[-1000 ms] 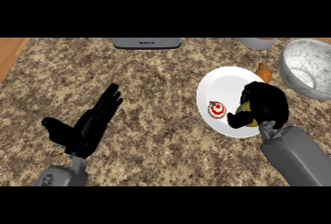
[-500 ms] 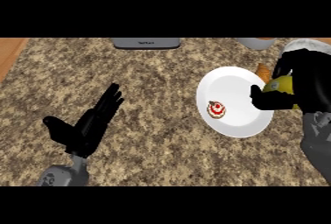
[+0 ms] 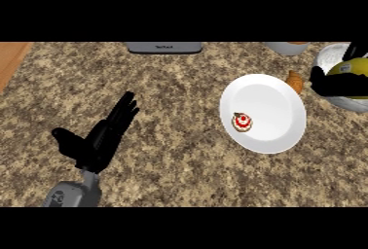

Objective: Pick the lemon from the plate and place it in the bowl

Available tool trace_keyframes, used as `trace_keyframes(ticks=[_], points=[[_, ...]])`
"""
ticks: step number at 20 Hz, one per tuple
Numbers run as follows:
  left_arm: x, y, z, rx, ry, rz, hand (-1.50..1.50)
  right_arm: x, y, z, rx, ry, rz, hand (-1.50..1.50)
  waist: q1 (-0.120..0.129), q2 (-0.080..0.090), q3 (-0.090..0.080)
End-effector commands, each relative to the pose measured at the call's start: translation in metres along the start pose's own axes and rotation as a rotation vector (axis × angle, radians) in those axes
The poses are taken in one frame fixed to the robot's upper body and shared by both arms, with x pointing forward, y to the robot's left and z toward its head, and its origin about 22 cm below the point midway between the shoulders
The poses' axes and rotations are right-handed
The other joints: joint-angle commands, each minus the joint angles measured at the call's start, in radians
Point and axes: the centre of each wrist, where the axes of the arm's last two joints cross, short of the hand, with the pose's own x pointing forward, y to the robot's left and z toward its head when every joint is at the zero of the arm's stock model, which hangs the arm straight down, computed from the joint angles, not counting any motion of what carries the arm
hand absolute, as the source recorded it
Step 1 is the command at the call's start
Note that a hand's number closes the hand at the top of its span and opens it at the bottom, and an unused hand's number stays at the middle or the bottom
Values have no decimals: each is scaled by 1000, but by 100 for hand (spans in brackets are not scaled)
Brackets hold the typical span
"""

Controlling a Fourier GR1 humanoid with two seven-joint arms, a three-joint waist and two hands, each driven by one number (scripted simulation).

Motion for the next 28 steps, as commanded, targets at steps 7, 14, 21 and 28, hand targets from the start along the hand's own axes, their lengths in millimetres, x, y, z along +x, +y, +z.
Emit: trace_keyframes(ticks=[7,14,21,28], points=[[13,-2,-5,-4,0,-15,0,-64,11,-86,-43,82,-83,150,15,6,1],[7,-7,-5,-30,6,8,0,-114,37,-131,-44,87,-24,150,27,11,1],[12,-7,-7,-68,-22,-19,0,-154,68,-147,-56,149,89,150,56,24,3],[13,-6,-4,-78,-20,-11,0,-187,75,-147,97,383,9,-150,80,33,5]])
